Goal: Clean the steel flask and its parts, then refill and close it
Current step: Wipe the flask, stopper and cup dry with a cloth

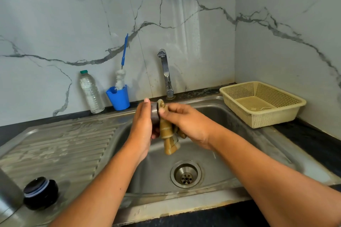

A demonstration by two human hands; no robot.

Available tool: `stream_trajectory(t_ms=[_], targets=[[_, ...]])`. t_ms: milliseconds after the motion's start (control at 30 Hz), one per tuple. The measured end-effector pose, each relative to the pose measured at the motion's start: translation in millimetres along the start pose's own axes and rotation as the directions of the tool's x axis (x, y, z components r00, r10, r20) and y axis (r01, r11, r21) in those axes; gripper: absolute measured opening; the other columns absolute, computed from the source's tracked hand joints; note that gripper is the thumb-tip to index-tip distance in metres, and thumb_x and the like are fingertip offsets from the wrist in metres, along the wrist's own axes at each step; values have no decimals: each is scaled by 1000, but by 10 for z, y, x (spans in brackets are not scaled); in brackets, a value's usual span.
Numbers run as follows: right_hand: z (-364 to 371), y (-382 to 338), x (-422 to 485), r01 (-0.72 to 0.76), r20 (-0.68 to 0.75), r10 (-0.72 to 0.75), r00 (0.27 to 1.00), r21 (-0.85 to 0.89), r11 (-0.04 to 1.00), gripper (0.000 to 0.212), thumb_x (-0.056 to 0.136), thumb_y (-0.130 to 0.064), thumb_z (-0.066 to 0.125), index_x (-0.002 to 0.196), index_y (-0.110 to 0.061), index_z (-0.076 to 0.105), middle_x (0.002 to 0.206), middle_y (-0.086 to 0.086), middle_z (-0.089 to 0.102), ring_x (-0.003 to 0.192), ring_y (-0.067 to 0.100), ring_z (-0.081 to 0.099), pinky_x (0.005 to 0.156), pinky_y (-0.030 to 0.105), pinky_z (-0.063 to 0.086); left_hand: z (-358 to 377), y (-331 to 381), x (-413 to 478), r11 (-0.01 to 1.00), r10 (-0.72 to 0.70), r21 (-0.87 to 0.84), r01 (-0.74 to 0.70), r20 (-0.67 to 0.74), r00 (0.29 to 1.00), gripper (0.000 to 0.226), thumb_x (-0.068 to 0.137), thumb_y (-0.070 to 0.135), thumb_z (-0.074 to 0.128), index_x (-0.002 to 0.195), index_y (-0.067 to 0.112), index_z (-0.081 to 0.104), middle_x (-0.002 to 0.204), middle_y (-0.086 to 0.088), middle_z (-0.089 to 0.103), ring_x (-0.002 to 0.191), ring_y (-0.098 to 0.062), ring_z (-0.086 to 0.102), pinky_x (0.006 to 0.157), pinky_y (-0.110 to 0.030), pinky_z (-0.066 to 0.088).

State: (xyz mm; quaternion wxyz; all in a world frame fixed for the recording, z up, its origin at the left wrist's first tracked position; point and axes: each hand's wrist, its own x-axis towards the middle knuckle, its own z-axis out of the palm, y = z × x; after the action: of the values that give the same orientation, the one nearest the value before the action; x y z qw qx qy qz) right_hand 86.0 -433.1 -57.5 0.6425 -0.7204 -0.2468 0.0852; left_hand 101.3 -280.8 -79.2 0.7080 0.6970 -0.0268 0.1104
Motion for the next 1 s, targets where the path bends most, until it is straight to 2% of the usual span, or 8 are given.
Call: stream_trajectory(t_ms=[100, 200, 300, 367, 567, 700, 900, 1000], targets=[[36, 30, 44, 102, 64, -83, 995, -419, 902, 11, 98, -19, 64, 107, -20, 70, 123, 4, 50, 117, 14, 50, 107, 23, 37, -34, 82, 11, 988, -88, -133, 80, -52, 995, 45, 106, 55, 37, 99, 20, 65, 73, -1, 69, 56, -13, 60, 42, -22, 44], [64, 93, 74, 133, 14, -167, 986, -668, 733, 19, 98, -12, 61, 99, -29, 70, 110, -3, 36, 108, 18, 36, 98, 26, 32, -87, 112, 19, 964, -223, -149, 222, 6, 975, 41, 104, 53, 42, 103, 16, 59, 69, -4, 56, 39, -9, 36, 30, -17, 20], [86, 168, 76, 92, -15, -257, 966, -912, 400, 33, 88, -9, 73, 112, -32, 72, 106, -4, 29, 100, 20, 33, 85, 29, 40, -110, 106, 17, 952, -304, -16, 305, 36, 952, 38, 101, 53, 47, 98, 15, 55, 61, -2, 50, 40, -10, 34, 31, -17, 18], [107, 182, 81, 43, -67, -314, 947, -943, 331, 45, 77, -9, 83, 116, -29, 72, 105, -5, 30, 97, 21, 38, 80, 32, 49, -81, 119, -1, 956, -291, 55, 289, 41, 956, 37, 102, 51, 46, 94, 16, 53, 59, -2, 49, 41, -10, 34, 31, -17, 20], [205, 35, 24, -17, -226, -326, 918, -844, 536, 8, 90, -19, 64, 88, -20, 72, 93, 1, 62, 80, 25, 63, 71, 39, 55, 37, 61, -3, 980, -166, 117, 163, 12, 986, 28, 103, 47, 45, 96, 21, 51, 65, -2, 41, 48, -11, 36, 36, -21, 26], [263, 23, 22, -96, -308, -153, 939, -661, 744, 33, 94, -21, 58, 62, -28, 56, 72, -2, 64, 68, 17, 62, 61, 32, 52, 94, 36, 2, 992, -85, 93, 88, -36, 996, 27, 103, 45, 46, 90, 23, 55, 67, -2, 43, 53, -12, 39, 41, -24, 29], [200, 3, -25, -73, 18, 71, 997, 121, 990, 35, 96, 3, 54, 120, -20, 66, 102, 12, 75, 92, 22, 71, 83, 36, 56, -14, 36, 65, 995, -95, 13, 97, -114, 989, 31, 101, 47, 44, 91, 22, 57, 71, -3, 52, 53, -11, 47, 44, -21, 34], [169, 18, -9, 11, 72, -12, 997, 18, 1000, 47, 95, 6, 54, 134, -20, 58, 113, 6, 73, 106, 23, 70, 98, 41, 55, -13, 79, 30, 986, -154, -78, 146, -108, 982, 38, 103, 46, 42, 80, 22, 59, 57, 4, 54, 45, -8, 48, 36, -19, 33]])
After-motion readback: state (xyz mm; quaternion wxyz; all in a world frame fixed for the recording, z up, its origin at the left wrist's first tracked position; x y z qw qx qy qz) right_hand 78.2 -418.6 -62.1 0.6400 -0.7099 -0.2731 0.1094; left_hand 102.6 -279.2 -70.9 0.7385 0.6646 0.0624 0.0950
